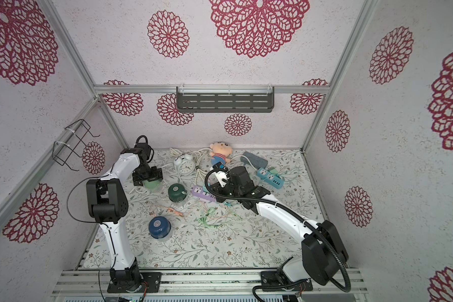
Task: Charge the cordless meat grinders
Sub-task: Pick up the cordless meat grinder at the center of the board.
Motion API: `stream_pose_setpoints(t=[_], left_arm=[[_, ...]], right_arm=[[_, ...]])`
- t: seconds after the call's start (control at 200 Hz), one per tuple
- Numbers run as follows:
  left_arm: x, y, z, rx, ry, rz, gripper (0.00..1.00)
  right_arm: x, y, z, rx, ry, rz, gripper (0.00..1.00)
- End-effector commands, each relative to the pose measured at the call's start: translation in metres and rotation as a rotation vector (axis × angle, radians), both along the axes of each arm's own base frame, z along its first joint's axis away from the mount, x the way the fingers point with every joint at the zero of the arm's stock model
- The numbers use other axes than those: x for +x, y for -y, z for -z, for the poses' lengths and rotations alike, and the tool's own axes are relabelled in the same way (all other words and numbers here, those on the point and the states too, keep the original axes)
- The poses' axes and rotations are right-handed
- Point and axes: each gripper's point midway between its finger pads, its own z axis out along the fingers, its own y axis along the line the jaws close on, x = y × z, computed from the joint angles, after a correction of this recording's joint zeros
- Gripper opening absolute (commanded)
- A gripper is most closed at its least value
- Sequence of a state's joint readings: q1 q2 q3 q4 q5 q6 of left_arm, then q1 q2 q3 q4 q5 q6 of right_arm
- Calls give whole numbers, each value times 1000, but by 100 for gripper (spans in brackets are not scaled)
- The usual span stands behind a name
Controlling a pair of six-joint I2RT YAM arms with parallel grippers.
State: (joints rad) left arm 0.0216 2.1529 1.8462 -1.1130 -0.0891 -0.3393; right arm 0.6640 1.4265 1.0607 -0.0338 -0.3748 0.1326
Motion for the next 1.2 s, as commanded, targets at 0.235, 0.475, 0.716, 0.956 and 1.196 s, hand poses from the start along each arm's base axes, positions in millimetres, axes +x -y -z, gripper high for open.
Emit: stream_pose_setpoints(t=[0.235,0.475,0.716,0.956,1.196], left_arm=[[1,-8,6,39,-57,58,94],[-7,3,-18,20,-33,70,83],[-26,21,-88,25,60,96,77],[-83,95,-186,29,204,253,75],[-177,206,-192,-71,175,414,73]], right_arm=[[8,-5,-21,44,31,-1,0],[8,-3,-19,35,35,5,0],[25,23,-10,-12,31,114,0],[63,99,10,-88,-31,417,0],[51,119,11,-85,-36,446,0]])
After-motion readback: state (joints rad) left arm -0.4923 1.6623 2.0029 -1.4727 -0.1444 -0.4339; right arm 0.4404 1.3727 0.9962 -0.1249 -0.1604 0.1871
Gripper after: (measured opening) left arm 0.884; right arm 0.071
